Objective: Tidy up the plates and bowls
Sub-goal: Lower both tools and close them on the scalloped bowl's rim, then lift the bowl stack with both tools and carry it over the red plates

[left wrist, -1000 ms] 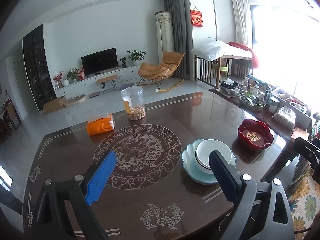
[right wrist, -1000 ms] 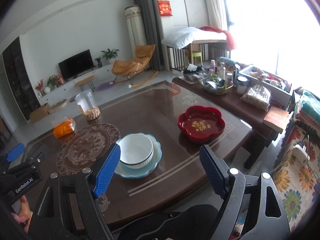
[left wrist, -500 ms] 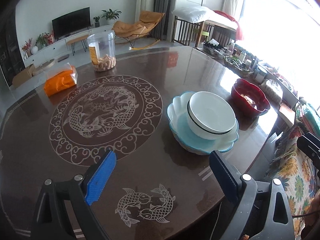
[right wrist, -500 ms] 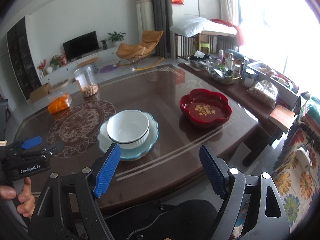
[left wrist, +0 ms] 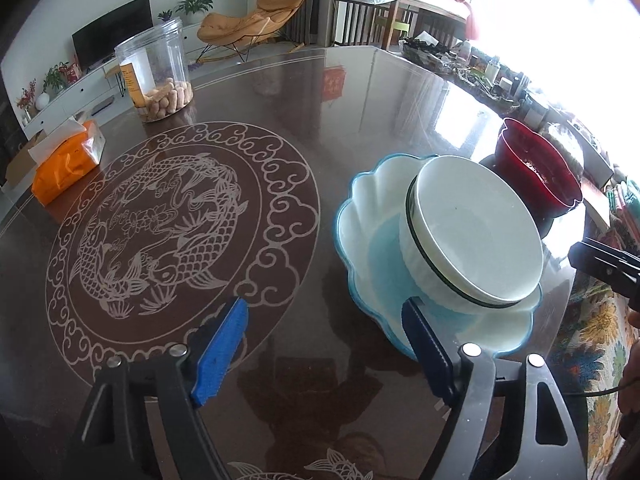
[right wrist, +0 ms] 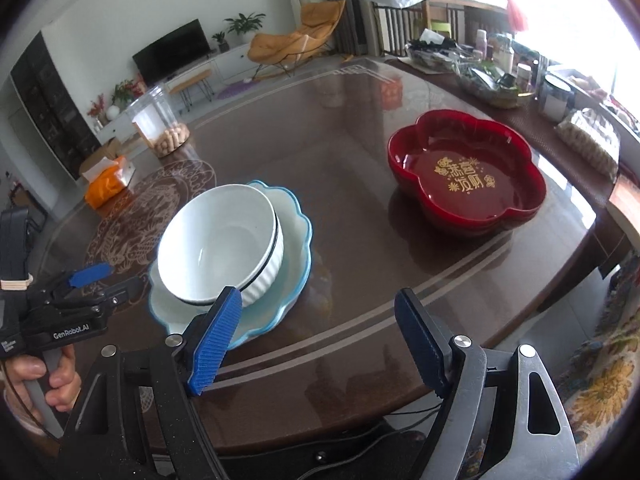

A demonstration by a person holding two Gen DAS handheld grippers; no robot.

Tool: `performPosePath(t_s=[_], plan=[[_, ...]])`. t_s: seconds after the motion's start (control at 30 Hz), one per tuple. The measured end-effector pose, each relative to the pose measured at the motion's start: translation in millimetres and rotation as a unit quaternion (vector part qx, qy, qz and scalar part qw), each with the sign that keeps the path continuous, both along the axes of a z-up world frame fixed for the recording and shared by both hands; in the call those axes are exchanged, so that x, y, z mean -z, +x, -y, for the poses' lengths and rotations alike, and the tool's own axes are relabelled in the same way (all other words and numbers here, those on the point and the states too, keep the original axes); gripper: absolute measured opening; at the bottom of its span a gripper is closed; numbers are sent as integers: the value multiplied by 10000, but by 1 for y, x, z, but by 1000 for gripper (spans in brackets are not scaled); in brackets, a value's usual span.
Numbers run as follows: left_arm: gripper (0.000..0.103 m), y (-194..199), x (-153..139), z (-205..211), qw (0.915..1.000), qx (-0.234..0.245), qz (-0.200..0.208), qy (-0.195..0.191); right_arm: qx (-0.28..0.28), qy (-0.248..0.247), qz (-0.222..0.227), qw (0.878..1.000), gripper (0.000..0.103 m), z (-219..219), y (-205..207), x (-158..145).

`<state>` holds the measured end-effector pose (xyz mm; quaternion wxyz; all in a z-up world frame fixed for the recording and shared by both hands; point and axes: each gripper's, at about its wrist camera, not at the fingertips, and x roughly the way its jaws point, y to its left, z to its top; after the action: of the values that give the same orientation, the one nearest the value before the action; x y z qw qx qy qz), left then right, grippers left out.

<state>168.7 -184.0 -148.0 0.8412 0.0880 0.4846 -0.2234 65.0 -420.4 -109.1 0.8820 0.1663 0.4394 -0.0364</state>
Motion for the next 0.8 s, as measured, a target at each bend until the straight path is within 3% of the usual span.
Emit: performPosePath(t_s=[0.03, 0.07, 0.1, 0.17, 0.27, 0.37, 0.43, 0.5, 0.57, 0.7, 0.8], plan=[[72, 3, 3, 2, 10000, 11, -61, -10, -12, 80, -107, 9999, 78, 4, 7, 6], [70, 6, 6, 3, 9999, 19, -121, -29, -49, 143, -211, 9997, 68, 6, 14, 11], [66, 8, 10, 4, 9998, 17, -175, -26, -118, 189, -305, 9993, 50, 7, 21, 16], [63, 11, 17, 7, 9996, 15, -273, -17, -195, 287, -446, 9984, 36, 8, 32, 26], [58, 14, 23, 12, 9994, 11, -333, 0, -266, 442, -606, 9968, 35, 10, 46, 36], [46, 18, 28, 17, 9986, -42, -516, -124, -379, 558, -768, 9948, 35, 9, 56, 48], [30, 22, 34, 20, 9968, -79, -728, -313, -429, 581, -830, 9939, 34, 8, 61, 53], [19, 24, 38, 26, 9954, -94, -863, -415, -521, 626, -843, 9931, 25, 6, 64, 56], [18, 21, 38, 32, 9966, -227, -751, -271, -616, 802, -843, 9913, 15, 4, 66, 58], [15, 24, 38, 29, 9940, -501, -909, -334, -695, 531, -888, 9922, 14, -3, 67, 56], [14, 23, 32, 28, 9945, -515, -852, -313, -648, 666, -946, 9912, 14, -2, 64, 55]])
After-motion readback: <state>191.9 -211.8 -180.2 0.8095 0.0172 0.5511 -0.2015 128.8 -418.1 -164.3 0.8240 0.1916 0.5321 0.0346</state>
